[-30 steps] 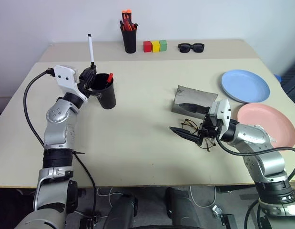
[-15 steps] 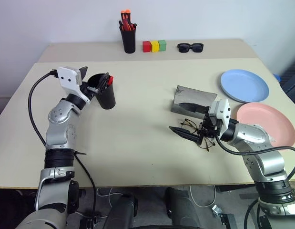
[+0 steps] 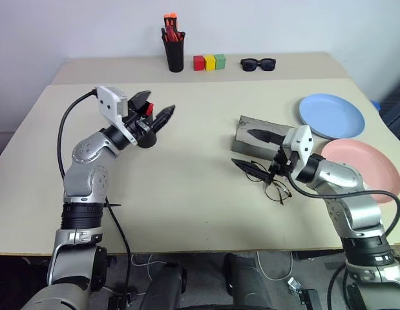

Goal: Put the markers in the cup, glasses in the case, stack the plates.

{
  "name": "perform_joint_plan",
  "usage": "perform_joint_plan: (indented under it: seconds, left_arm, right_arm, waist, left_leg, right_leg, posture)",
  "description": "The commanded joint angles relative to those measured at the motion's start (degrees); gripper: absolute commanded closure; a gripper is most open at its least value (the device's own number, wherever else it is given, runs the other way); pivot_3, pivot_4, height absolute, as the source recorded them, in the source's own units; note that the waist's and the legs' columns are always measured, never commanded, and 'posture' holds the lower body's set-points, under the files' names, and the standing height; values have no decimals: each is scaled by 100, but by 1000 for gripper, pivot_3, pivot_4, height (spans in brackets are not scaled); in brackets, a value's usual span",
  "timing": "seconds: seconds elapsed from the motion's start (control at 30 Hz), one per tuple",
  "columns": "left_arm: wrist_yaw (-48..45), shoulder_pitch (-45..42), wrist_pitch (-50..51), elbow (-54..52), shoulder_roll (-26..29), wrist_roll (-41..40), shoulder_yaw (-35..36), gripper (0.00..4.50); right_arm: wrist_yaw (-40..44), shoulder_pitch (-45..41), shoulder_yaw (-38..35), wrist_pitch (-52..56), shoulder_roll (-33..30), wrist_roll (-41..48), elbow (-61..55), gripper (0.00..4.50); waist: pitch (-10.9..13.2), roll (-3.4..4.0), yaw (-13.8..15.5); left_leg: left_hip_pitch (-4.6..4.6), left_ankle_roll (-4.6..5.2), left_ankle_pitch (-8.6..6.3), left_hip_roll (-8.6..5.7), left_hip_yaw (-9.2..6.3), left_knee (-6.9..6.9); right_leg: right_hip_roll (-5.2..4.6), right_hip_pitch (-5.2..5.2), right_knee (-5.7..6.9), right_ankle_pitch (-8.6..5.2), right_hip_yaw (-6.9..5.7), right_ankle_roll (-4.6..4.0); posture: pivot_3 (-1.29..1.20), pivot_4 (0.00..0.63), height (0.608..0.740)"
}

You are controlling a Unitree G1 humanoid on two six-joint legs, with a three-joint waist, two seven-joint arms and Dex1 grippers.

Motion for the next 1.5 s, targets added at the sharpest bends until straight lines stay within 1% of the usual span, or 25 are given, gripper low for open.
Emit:
perform_joint_plan:
  seconds: [0.03, 0.1, 0.23, 0.37, 0.5, 0.6, 0.67, 0.7, 0.83, 0.97, 1.0, 1.07, 1.13, 1.17, 1.2, 1.23, 1.27, 1.5]
  left_arm:
    - [-244, 97, 311, -458, 67, -231, -126, 44]
    - [-380, 206, 408, -657, 61, -244, -263, 44]
    - [-380, 309, 688, -918, 36, -343, -320, 44]
    - [-354, 332, 887, -1080, 60, -375, -302, 44]
    - [-332, 276, 1106, -1238, -11, -536, -261, 44]
    - [-401, 321, 1273, -1379, 17, -731, -230, 44]
    - [-406, 371, 1295, -1412, 62, -717, -250, 44]
    - [-395, 387, 1304, -1430, 68, -716, -254, 44]
    - [-272, 467, 1378, -1588, 19, -778, -198, 44]
    - [-209, 581, 1384, -1689, 40, -778, -190, 44]
    - [-192, 603, 1379, -1702, 47, -777, -189, 0]
    - [-176, 631, 1368, -1706, 58, -778, -180, 0]
    - [-162, 641, 1366, -1701, 66, -783, -182, 0]
    - [-164, 646, 1354, -1694, 70, -783, -185, 0]
    - [-166, 645, 1345, -1684, 72, -783, -189, 0]
    - [-168, 643, 1336, -1673, 73, -783, -191, 0]
    - [-174, 639, 1321, -1657, 74, -778, -193, 0]
    - [-247, 612, 1248, -1542, 140, -746, -162, 0]
  right_arm:
    - [-212, -192, -103, -48, 49, -133, 128, 0]
    - [-403, -285, -56, -114, 55, -377, 303, 0]
    - [-562, -367, -27, -31, 61, -536, 482, 0]
    - [-715, -514, 0, 222, 93, -590, 566, 0]
    - [-728, -826, 230, 765, 25, -730, 761, 0]
    - [-457, -1134, 516, 1088, -183, -961, 1056, 0]
    - [-382, -1439, 678, 1420, -301, -1164, 1597, 0]
    - [-328, -1549, 775, 1392, -370, -1305, 1842, 0]
    - [37, -1979, 825, 1747, -430, -1268, 2473, 0]
    - [359, -2134, 920, 1912, -473, -1312, 2659, 0]
    - [449, -2134, 938, 1939, -491, -1319, 2662, 547]
    - [497, -2139, 933, 1979, -494, -1351, 2677, 1359]
    - [546, -2138, 959, 1992, -504, -1378, 2670, 2314]
    - [560, -2137, 960, 1994, -501, -1386, 2667, 2977]
    - [587, -2137, 962, 1993, -501, -1395, 2663, 3441]
    - [601, -2138, 965, 1983, -501, -1412, 2661, 4008]
    - [599, -2141, 955, 1968, -496, -1422, 2660, 4439]
    - [692, -2235, 901, 1980, -403, -1326, 2311, 4481]
  waist:
    - [0, 0, -8]
    - [0, 0, -13]
    - [0, 0, -3]
    - [0, 0, -5]
    - [0, 0, -8]
    - [0, 0, -8]
    - [0, 0, -8]
    - [0, 0, -9]
    - [0, 0, -3]
    - [0, 0, -23]
    - [0, 0, -22]
    - [0, 0, -16]
    - [0, 0, -12]
    - [0, 0, -11]
    - [0, 0, -11]
    - [0, 0, -11]
    - [0, 0, -10]
    - [0, 0, -21]
  left_leg:
    - [1, 0, 0, 0, 0, -1]
    - [1, 0, 0, 1, 1, -3]
    - [0, 0, 0, 1, 2, -2]
    - [0, 0, 0, 1, 2, -2]
    - [2, 1, 0, 1, 6, -2]
    - [0, 1, 0, 1, 6, -2]
    - [1, 1, 0, 1, 9, -2]
    - [1, 1, -1, 0, 13, -1]
    - [-1, 3, -1, 0, 17, -2]
    - [1, 6, -3, 2, 36, -4]
    - [1, 7, -3, 3, 38, -6]
    - [1, 7, -4, 3, 42, -6]
    - [1, 7, -4, 3, 48, -4]
    - [1, 7, -4, 3, 50, -4]
    - [1, 8, -4, 2, 51, -3]
    - [1, 8, -4, 2, 52, -3]
    - [1, 8, -4, 2, 52, -3]
    - [0, 9, -5, 3, 60, -5]
  right_leg:
    - [0, 0, 1, 0, 0, -1]
    - [2, -2, 0, 0, 2, -1]
    - [2, -2, 0, 0, 4, -1]
    - [2, -2, 0, 0, 6, -1]
    - [2, -2, 1, 0, 8, -1]
    - [2, -3, 0, 0, 9, -1]
    - [2, -3, -1, 0, 11, -1]
    - [2, -3, -1, 0, 13, -1]
    - [2, -4, -3, 0, 17, -1]
    - [2, -13, -2, 0, 32, 0]
    - [3, -15, -1, 0, 33, 0]
    - [3, -15, -2, 1, 36, 0]
    - [3, -16, -2, 1, 42, 2]
    - [3, -16, -2, 2, 43, 3]
    - [3, -16, -2, 3, 44, 5]
    - [2, -16, -2, 3, 44, 5]
    - [3, -18, -2, 4, 45, 5]
    - [3, -23, -2, 4, 52, 6]
  posture:
    - [0, 150, 740]
    - [0, 150, 740]
    - [0, 150, 740]
    - [0, 150, 740]
    - [0, 150, 740]
    - [0, 150, 740]
    - [0, 150, 740]
    - [0, 150, 740]
    - [0, 150, 740]
    - [0, 150, 740]
    - [0, 150, 740]
    - [0, 150, 740]
    - [0, 150, 740]
    - [0, 150, 740]
    - [0, 150, 740]
    - [0, 150, 740]
    - [0, 150, 740]
    - [0, 150, 740]
